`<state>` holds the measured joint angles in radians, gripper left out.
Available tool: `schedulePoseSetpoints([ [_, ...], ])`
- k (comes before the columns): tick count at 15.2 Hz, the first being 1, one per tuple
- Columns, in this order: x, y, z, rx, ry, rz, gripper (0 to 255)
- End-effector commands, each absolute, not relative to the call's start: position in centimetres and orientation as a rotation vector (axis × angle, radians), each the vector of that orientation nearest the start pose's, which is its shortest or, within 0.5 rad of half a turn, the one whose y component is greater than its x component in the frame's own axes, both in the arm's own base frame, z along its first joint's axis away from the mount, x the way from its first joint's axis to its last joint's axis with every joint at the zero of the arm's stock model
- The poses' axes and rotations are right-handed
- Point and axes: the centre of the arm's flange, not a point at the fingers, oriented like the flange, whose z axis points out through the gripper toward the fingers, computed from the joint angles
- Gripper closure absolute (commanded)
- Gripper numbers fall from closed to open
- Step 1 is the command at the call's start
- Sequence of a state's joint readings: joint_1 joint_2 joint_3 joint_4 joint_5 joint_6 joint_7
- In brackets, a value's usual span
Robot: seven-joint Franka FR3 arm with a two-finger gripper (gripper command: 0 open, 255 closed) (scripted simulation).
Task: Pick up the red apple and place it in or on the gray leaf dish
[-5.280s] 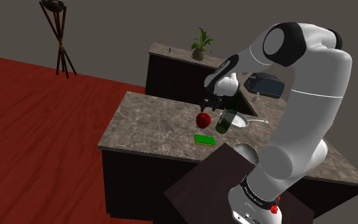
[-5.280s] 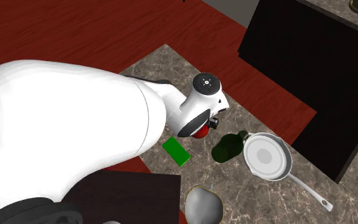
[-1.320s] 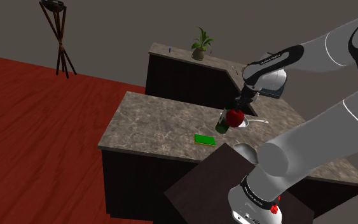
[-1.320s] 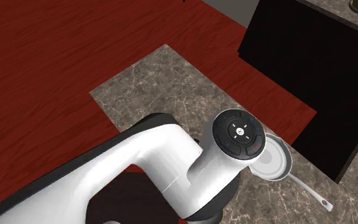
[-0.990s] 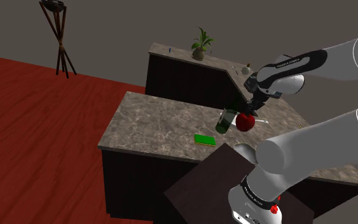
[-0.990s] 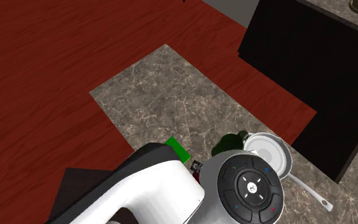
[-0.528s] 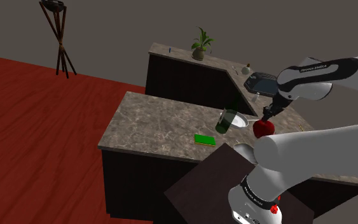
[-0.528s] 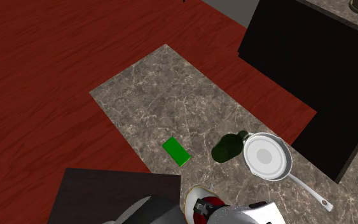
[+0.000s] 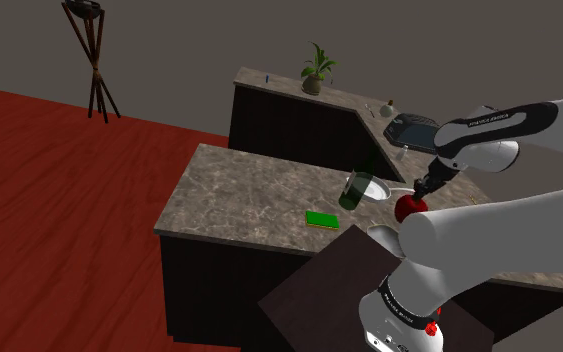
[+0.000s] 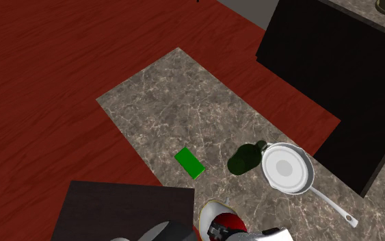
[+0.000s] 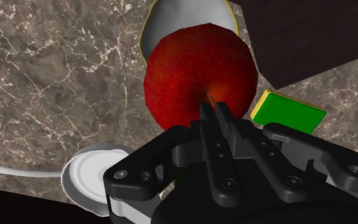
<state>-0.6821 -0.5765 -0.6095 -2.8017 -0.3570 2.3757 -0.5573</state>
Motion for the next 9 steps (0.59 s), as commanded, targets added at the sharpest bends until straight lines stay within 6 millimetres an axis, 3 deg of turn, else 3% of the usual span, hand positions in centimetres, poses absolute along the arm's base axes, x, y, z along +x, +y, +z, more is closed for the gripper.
schedulePoseSetpoints([
  [1,11.7,-33.9,33.9,-3.108,0.66,-0.177,255],
  [9,11.7,-33.9,29.7,-3.108,0.66,-0.177,255],
])
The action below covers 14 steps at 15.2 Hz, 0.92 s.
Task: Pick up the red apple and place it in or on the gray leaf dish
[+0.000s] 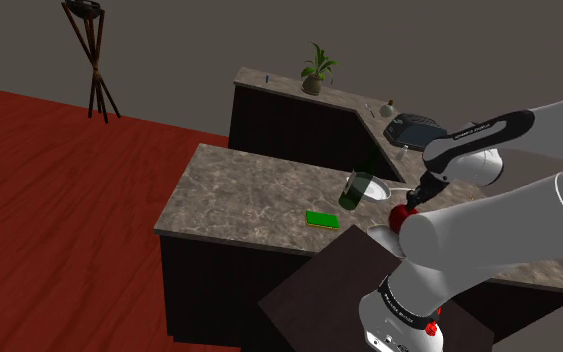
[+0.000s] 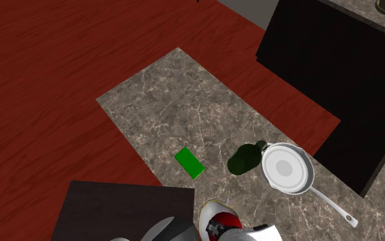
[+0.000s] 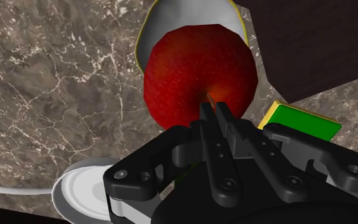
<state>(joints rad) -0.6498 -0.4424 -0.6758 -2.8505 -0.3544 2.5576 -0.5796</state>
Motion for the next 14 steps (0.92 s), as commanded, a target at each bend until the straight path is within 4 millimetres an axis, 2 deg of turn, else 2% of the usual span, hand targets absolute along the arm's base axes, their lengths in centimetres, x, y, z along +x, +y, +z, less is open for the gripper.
schedulePoseSetpoints([
  [1,11.7,-33.9,29.1,-3.108,0.66,-0.177,255],
  [9,11.7,-33.9,24.8,-3.108,0.66,-0.177,255],
  [14,11.7,-33.9,24.8,-3.108,0.66,-0.177,255],
])
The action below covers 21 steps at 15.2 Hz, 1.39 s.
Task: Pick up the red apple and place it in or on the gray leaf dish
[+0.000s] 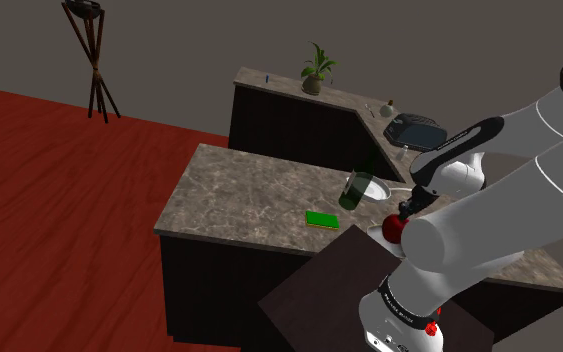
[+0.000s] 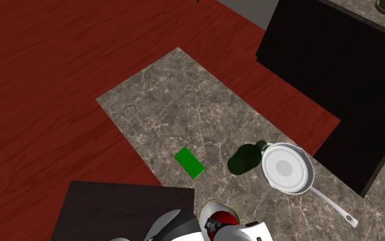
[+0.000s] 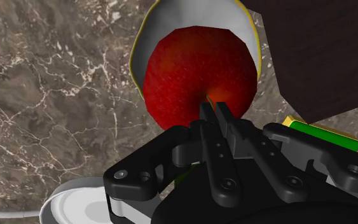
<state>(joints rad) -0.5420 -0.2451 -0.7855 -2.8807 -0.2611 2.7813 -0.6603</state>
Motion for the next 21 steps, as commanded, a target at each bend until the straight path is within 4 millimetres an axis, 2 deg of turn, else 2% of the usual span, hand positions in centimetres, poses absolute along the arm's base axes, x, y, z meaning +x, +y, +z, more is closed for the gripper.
schedulePoseSetpoints([
  [1,11.7,-33.9,24.8,-3.108,0.66,-0.177,255],
  [3,11.7,-33.9,24.8,-3.108,0.66,-0.177,255],
  [4,11.7,-33.9,24.8,-3.108,0.66,-0.177,0],
  [9,11.7,-33.9,24.8,-3.108,0.66,-0.177,0],
  [13,11.2,-33.6,29.7,-3.108,0.66,-0.177,0],
  [21,11.2,-33.6,29.7,-3.108,0.66,-0.177,0],
])
